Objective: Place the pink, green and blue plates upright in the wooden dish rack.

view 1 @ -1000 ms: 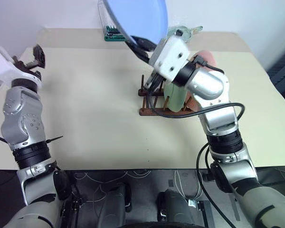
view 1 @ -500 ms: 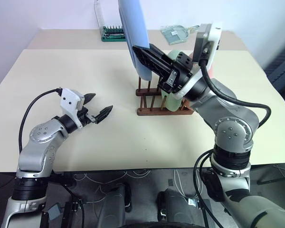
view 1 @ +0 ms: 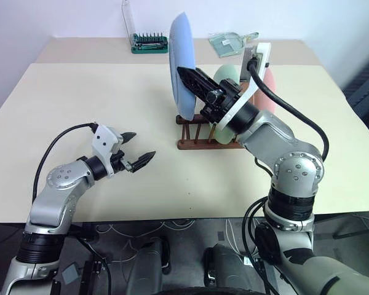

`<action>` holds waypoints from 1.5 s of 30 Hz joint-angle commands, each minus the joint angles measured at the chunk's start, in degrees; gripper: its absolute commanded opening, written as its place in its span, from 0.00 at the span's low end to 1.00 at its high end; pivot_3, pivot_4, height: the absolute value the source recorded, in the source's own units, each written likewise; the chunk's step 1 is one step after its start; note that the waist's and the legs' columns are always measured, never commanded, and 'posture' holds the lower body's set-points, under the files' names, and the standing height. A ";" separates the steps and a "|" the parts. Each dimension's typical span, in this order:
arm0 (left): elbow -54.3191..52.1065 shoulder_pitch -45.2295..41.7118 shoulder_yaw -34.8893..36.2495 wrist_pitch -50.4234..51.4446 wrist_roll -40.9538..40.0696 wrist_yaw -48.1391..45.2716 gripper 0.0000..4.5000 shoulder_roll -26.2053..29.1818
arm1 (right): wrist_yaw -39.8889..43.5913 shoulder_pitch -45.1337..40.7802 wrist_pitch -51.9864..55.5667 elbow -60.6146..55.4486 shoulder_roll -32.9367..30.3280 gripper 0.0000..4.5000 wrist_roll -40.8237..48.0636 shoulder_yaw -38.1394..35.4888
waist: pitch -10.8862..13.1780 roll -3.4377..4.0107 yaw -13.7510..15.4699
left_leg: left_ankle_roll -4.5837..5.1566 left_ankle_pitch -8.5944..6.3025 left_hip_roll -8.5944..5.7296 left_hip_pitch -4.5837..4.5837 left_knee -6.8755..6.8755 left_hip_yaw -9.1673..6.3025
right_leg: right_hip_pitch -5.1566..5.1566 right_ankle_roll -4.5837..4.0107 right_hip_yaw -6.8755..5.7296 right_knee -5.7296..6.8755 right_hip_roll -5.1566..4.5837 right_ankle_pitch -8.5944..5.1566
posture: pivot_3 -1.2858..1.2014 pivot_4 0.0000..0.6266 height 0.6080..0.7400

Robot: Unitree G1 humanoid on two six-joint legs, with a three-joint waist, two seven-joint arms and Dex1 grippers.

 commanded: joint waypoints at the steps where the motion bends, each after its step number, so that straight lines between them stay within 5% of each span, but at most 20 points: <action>1: -2.39 -0.38 1.48 -1.07 -1.46 -1.05 0.99 -0.42 | -0.78 -0.46 -1.81 -0.72 0.12 0.00 1.56 -1.57 | 0.00 0.00 -0.01 | 0.00 0.00 0.00 0.00 0.00 0.00 | 0.00 0.00 0.00 0.00 0.00 0.00 | 0.52 0.24 0.97; 34: -3.66 0.23 0.85 -0.77 -0.86 -1.70 0.99 -1.28 | -7.14 2.04 0.36 2.20 -0.43 0.00 5.87 -1.14 | 0.01 0.02 -0.01 | 0.00 0.00 0.00 -0.03 -0.07 0.02 | -0.05 0.00 0.03 -0.03 0.00 0.00 | 0.52 0.24 0.97; 37: -3.80 0.27 0.86 -0.72 -0.82 -1.55 1.00 -1.31 | -7.04 2.04 0.41 2.41 -0.60 0.23 5.96 -1.10 | 0.01 0.02 -0.02 | 0.00 0.02 0.00 -0.05 -0.10 0.02 | -0.07 0.00 0.03 -0.03 0.00 0.00 | 0.52 0.24 0.97; 43: -3.84 0.36 0.85 -0.68 -0.87 -1.42 1.00 -1.37 | -6.89 1.94 0.40 2.06 -1.13 0.91 5.46 -0.83 | 0.01 0.02 -0.01 | -0.01 0.03 0.00 -0.05 -0.12 0.03 | -0.08 0.00 0.04 -0.04 0.00 0.00 | 0.52 0.24 0.97; 45: -3.90 0.38 0.73 -0.69 -0.87 -1.38 1.00 -1.41 | -6.63 1.81 0.40 1.51 -1.84 0.99 4.65 -0.32 | 0.01 0.02 -0.01 | -0.01 0.03 0.00 -0.05 -0.12 0.03 | -0.08 0.00 0.04 -0.05 0.00 0.00 | 0.52 0.24 0.97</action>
